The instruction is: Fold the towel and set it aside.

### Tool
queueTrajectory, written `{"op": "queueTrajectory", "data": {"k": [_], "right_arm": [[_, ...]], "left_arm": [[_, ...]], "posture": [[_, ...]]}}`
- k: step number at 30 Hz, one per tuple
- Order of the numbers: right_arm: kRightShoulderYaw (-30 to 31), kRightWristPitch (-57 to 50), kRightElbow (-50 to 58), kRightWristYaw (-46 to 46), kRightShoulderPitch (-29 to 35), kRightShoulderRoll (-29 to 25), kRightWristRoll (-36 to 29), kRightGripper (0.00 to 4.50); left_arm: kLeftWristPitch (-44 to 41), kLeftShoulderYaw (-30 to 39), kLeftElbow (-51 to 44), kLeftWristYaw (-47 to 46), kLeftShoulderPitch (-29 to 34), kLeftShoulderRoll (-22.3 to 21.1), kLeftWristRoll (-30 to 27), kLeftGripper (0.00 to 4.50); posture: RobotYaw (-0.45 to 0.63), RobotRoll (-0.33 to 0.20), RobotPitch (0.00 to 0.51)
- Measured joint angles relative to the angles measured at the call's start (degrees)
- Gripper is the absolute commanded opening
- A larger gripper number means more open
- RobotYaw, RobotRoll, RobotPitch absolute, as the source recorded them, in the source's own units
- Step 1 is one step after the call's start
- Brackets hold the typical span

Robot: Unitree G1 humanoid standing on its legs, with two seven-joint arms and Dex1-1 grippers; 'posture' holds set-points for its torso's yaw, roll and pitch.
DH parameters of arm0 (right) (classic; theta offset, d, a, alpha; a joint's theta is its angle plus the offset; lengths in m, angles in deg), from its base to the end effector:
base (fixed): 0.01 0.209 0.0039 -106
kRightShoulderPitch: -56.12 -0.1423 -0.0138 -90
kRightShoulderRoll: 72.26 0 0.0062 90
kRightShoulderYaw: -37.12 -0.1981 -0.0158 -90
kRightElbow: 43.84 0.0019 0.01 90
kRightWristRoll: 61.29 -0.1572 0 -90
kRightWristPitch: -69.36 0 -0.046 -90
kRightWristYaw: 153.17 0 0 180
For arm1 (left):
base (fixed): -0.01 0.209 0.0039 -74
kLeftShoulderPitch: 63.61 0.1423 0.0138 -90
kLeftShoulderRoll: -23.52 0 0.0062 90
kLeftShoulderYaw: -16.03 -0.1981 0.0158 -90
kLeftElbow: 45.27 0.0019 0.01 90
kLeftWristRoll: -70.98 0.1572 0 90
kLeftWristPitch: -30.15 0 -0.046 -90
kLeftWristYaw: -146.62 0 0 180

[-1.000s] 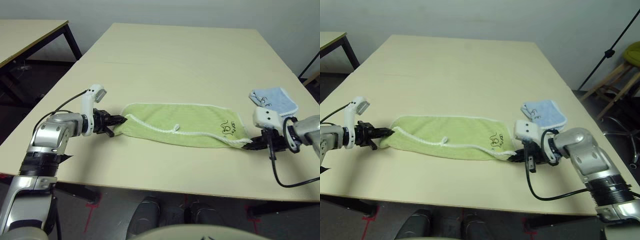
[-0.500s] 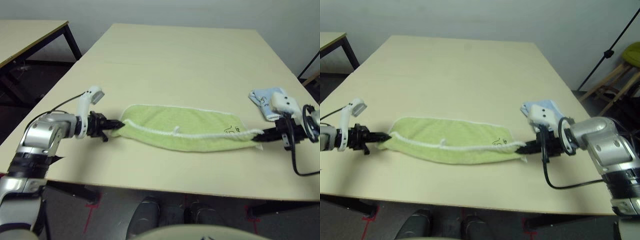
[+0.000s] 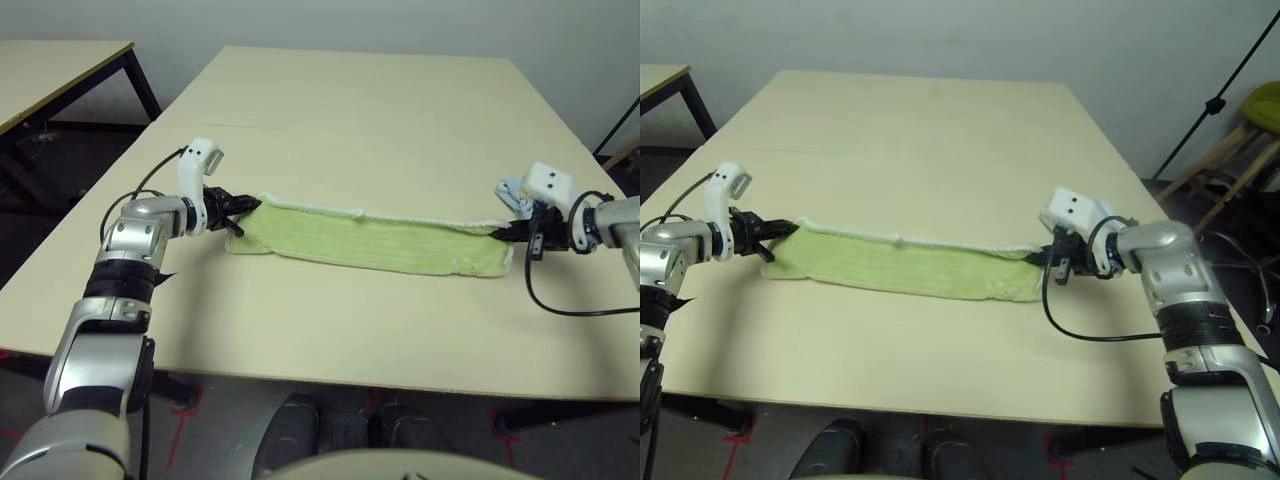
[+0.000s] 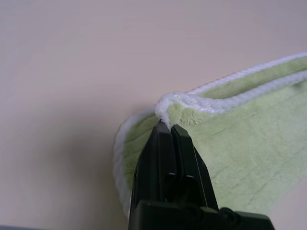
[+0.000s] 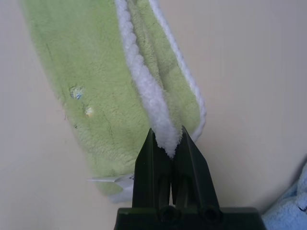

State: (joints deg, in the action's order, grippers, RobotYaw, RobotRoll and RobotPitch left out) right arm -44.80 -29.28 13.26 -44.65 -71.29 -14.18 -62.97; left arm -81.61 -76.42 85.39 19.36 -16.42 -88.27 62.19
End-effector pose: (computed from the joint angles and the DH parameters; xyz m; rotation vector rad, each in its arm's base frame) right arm 0.3232 -0.3223 0.1673 -0.5994 0.5241 0.9236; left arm 0.3435 0.3006 0.1432 0.2214 0.4444 -0.6113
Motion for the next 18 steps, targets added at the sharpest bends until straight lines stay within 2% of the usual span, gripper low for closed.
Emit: {"op": "queueTrajectory", "data": {"k": [14, 15, 18], "right_arm": [[0.13, 5.54, -10.97, 3.55, -4.60, 5.57, 3.13, 0.03], [0.14, 6.08, -11.67, 3.97, -4.99, 5.89, 3.56, 0.22], [0.22, 7.54, -13.31, 5.56, -5.34, 6.42, 4.51, 1.04]], "left_arm": [[4.31, 0.08, 6.27, -0.98, -2.44, 2.15, 2.29, 0.00], [4.66, 0.08, 6.56, -1.08, -2.56, 2.32, 2.43, 0.00], [5.51, 0.07, 6.85, -1.73, -2.60, 2.57, 3.28, 0.73]], "posture": [[0.08, 0.000, 0.064], [0.08, 0.000, 0.064], [0.08, 0.000, 0.064]]}}
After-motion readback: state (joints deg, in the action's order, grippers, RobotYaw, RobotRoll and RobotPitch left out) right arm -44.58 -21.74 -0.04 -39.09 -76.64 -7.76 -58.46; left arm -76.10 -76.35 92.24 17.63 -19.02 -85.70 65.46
